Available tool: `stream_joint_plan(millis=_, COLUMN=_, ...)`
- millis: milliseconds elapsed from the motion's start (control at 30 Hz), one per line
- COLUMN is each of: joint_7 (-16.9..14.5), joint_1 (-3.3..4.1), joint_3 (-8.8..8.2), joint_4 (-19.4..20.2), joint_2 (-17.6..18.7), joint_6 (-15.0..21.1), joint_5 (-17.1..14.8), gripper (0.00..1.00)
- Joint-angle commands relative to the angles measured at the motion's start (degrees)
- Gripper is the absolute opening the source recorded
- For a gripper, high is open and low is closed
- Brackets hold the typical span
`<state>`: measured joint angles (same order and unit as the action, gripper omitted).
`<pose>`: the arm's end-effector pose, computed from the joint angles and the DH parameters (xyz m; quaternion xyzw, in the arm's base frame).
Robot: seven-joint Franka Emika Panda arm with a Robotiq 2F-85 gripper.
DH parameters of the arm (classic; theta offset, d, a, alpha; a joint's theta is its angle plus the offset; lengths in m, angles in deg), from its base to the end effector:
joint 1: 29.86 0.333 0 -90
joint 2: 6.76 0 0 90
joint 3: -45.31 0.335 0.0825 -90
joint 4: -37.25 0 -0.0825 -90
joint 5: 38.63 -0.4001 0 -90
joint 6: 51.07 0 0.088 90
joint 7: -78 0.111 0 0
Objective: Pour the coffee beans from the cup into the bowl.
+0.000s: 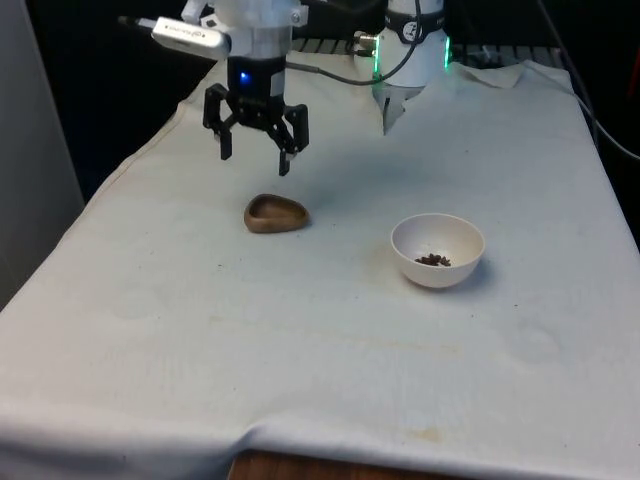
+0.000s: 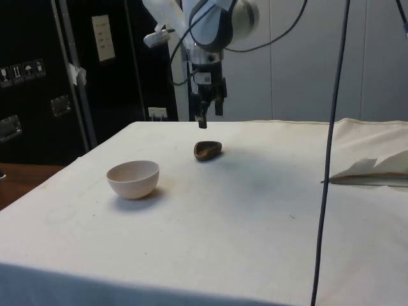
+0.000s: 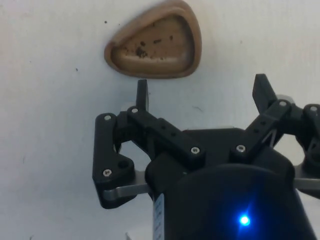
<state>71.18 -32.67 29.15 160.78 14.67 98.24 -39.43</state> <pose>0.5621 -0.1920 0.2390 0.9929 -0.0999 0.0338 0.0556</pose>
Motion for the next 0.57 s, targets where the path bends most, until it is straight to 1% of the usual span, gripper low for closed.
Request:
stream_joint_plan(millis=0, joint_7=0.17, joint_1=0.11, joint_3=-0.23, joint_4=0.57, joint_2=-1.09, joint_6=-0.40, joint_5=0.23, gripper=1.00)
stream_joint_plan(millis=167, joint_7=0.17, joint_1=0.11, joint_3=-0.34, joint_4=1.15, joint_2=-3.04, joint_6=-1.49, joint_5=0.29, gripper=1.00)
stream_joint_plan(millis=200, joint_7=0.00, joint_1=0.00, joint_3=-0.11, joint_4=0.80, joint_2=-2.41, joint_6=-1.32, joint_5=0.00, gripper=1.00)
stream_joint_plan(millis=233, joint_7=0.23, joint_1=0.11, joint_3=-0.34, joint_4=1.32, joint_2=-3.72, joint_6=-1.95, joint_5=0.29, gripper=1.00)
stream_joint_plan(millis=433, joint_7=0.34, joint_1=0.17, joint_3=-0.46, joint_4=1.89, joint_2=-6.19, joint_6=-3.44, joint_5=0.46, gripper=1.00)
stream_joint_plan(millis=467, joint_7=0.34, joint_1=0.17, joint_3=-0.46, joint_4=1.95, joint_2=-6.47, joint_6=-3.61, joint_5=0.46, gripper=1.00)
stream_joint_plan(millis=500, joint_7=0.00, joint_1=0.00, joint_3=-0.23, joint_4=1.49, joint_2=-5.73, joint_6=-3.38, joint_5=0.00, gripper=1.00)
stream_joint_plan(millis=533, joint_7=0.34, joint_1=0.17, joint_3=-0.46, joint_4=1.95, joint_2=-6.47, joint_6=-3.61, joint_5=0.46, gripper=1.00)
